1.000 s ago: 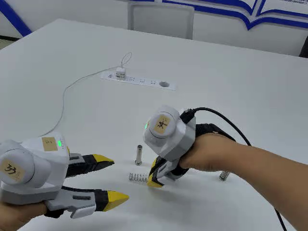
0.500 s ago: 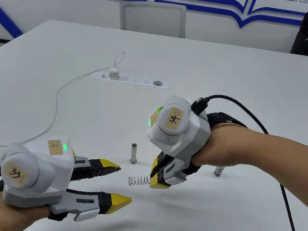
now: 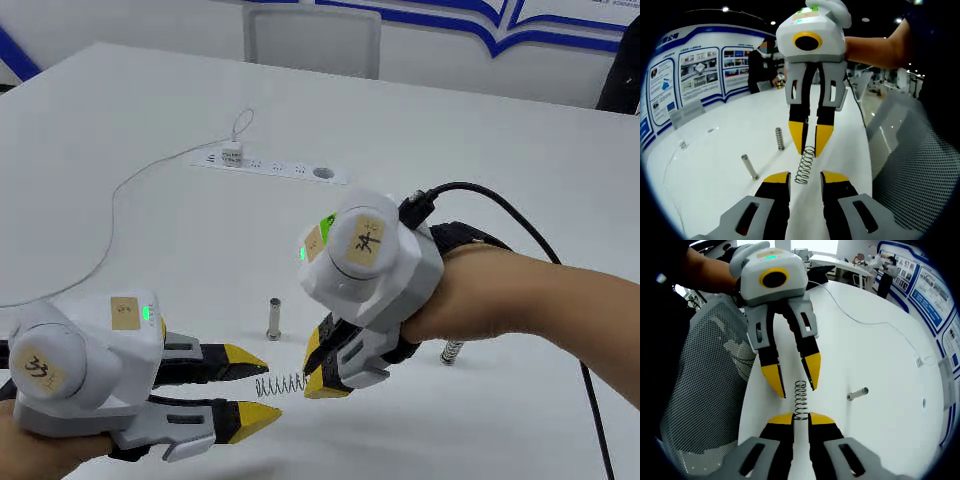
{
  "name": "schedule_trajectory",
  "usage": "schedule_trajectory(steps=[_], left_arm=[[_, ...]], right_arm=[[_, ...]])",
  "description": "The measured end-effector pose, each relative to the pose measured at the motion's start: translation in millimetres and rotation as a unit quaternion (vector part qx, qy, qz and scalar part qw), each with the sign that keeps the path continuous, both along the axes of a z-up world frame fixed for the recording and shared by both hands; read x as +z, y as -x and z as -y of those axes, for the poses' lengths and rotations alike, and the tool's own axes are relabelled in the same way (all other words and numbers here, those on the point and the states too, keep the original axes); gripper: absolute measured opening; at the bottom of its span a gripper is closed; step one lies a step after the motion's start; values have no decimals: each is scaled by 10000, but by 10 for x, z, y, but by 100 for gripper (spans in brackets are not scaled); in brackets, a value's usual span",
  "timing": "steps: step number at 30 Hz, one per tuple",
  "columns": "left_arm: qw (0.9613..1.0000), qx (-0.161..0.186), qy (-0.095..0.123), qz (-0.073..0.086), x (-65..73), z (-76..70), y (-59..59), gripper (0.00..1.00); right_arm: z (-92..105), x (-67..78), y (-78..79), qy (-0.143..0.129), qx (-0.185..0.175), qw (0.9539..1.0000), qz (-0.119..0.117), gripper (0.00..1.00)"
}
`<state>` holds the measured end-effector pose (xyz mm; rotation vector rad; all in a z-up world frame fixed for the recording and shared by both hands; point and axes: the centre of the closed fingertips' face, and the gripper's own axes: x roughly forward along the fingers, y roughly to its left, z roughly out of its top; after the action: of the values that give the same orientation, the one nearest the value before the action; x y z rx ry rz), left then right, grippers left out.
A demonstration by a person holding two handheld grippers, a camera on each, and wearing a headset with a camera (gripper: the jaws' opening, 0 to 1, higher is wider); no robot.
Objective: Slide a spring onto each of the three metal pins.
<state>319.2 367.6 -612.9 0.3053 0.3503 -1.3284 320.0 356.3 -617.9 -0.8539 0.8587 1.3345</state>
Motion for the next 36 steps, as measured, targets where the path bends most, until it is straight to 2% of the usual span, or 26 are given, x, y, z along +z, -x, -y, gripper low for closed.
schedule_trajectory(steps=[7,11,16,21,26,30,36], left_arm=[[9999,-89,20,59,13,16,10,15],[9999,-103,-5,84,5,19,12,13],[9998,-154,-59,114,-6,28,27,12],[9998,-204,-65,57,-10,33,51,11],[9996,-247,-110,106,-15,43,63,10],[9996,-252,-36,93,18,58,71,10],[9996,-256,27,88,55,60,73,10]], right_arm=[[-23,32,35,-71,101,9999,-4,11],[-22,35,43,-71,89,9999,-26,11],[-25,47,53,-78,113,9999,-21,11],[-31,64,41,-118,115,9999,10,11],[-22,37,49,-106,113,9999,-16,12],[2,-10,66,-84,72,9999,-90,16],[16,-34,72,-92,54,9999,-96,15]])
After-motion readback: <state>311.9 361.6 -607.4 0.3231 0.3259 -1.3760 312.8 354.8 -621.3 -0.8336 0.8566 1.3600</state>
